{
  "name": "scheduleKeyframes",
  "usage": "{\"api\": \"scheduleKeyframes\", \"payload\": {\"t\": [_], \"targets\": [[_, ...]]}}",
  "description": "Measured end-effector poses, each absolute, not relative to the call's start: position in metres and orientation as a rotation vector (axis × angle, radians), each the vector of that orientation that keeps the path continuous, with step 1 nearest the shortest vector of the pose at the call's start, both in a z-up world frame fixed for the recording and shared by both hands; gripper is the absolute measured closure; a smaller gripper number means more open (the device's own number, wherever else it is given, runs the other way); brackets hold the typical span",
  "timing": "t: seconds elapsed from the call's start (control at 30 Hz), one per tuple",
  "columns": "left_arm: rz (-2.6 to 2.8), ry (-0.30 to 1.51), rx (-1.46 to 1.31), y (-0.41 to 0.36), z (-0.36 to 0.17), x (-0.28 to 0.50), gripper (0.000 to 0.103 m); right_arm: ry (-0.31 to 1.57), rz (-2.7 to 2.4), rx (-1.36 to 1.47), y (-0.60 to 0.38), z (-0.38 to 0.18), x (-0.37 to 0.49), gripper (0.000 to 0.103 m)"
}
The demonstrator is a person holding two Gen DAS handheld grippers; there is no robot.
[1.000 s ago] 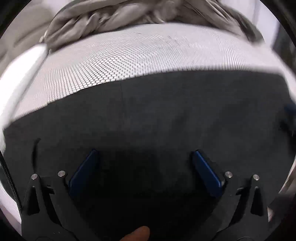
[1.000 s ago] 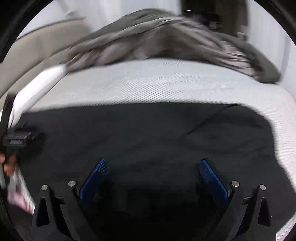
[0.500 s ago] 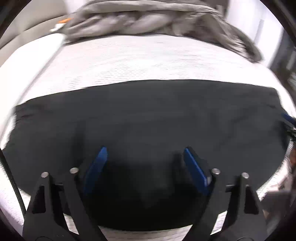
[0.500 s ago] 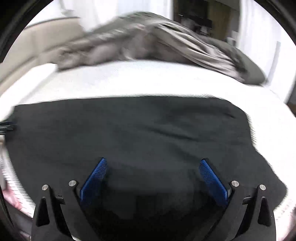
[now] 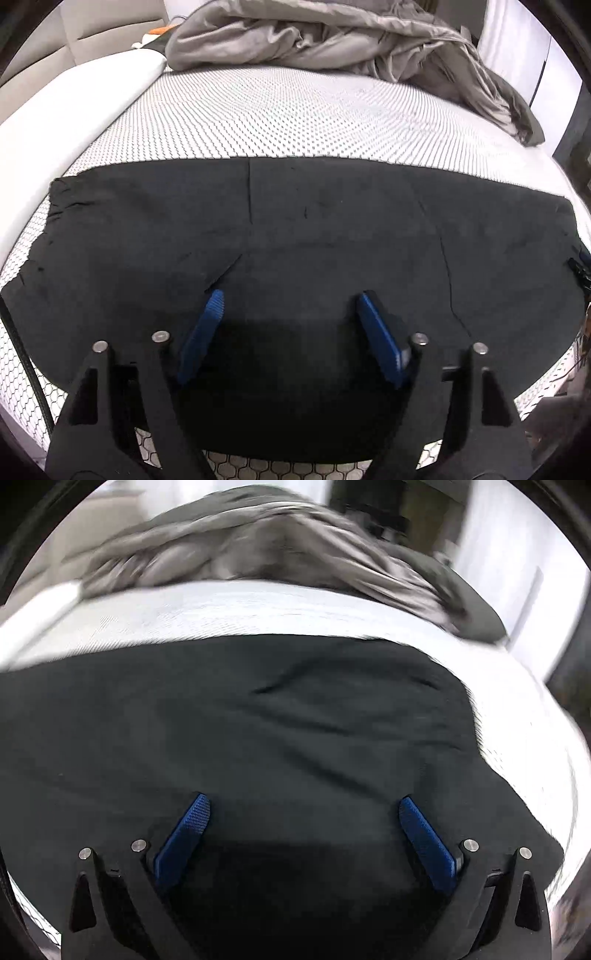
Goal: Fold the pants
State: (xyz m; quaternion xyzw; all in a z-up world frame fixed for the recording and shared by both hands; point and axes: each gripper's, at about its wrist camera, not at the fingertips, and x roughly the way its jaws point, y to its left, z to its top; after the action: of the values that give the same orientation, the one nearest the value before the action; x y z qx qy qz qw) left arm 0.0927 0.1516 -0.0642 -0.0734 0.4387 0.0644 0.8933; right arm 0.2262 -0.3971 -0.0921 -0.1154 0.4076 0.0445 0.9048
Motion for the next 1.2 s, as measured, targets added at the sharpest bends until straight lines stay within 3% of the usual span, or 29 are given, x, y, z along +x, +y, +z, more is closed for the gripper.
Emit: {"api": "scheduleKeyframes", "payload": {"t": [0.17, 0.37, 0.53, 0.67, 0.73, 0.83, 0.93, 1.1, 1.2], "targets": [[0.01, 0.842, -0.176, 0.112, -0.042, 0.093, 0.034, 0.817, 0.218, -0.145, -0.38, -0.071, 0.226, 0.002], [0.035, 0.946, -0.063, 0.061, -0.069, 0.147, 0.034, 0.852, 0.453, -0.184, -0.293, -0.084, 0.218, 0.002], [0.095, 0.942, -0.099, 0.094, -0.072, 0.142, 0.033, 0.864, 0.437, -0.286, -0.275, -0.094, 0.224, 0.002], [0.147, 0.922, -0.113, 0.139, -0.073, 0.109, 0.033, 0.859, 0.195, -0.314, -0.339, -0.094, 0.235, 0.002], [0.127, 0.904, -0.176, 0.156, -0.065, 0.089, 0.04, 0.867, 0.101, -0.26, -0.374, -0.092, 0.24, 0.002], [0.147, 0.843, -0.244, 0.186, -0.048, 0.071, 0.039, 0.864, 0.1, -0.202, -0.399, -0.082, 0.234, 0.003], [0.229, 0.773, -0.303, 0.211, -0.04, 0.056, 0.038, 0.833, 0.146, -0.206, -0.382, -0.072, 0.223, 0.003], [0.249, 0.935, -0.146, 0.212, -0.078, 0.074, 0.037, 0.817, 0.449, -0.165, -0.311, -0.064, 0.209, 0.003], [0.24, 0.907, -0.155, 0.228, -0.075, 0.06, 0.026, 0.839, 0.498, -0.269, -0.287, -0.077, 0.198, 0.003]]}}
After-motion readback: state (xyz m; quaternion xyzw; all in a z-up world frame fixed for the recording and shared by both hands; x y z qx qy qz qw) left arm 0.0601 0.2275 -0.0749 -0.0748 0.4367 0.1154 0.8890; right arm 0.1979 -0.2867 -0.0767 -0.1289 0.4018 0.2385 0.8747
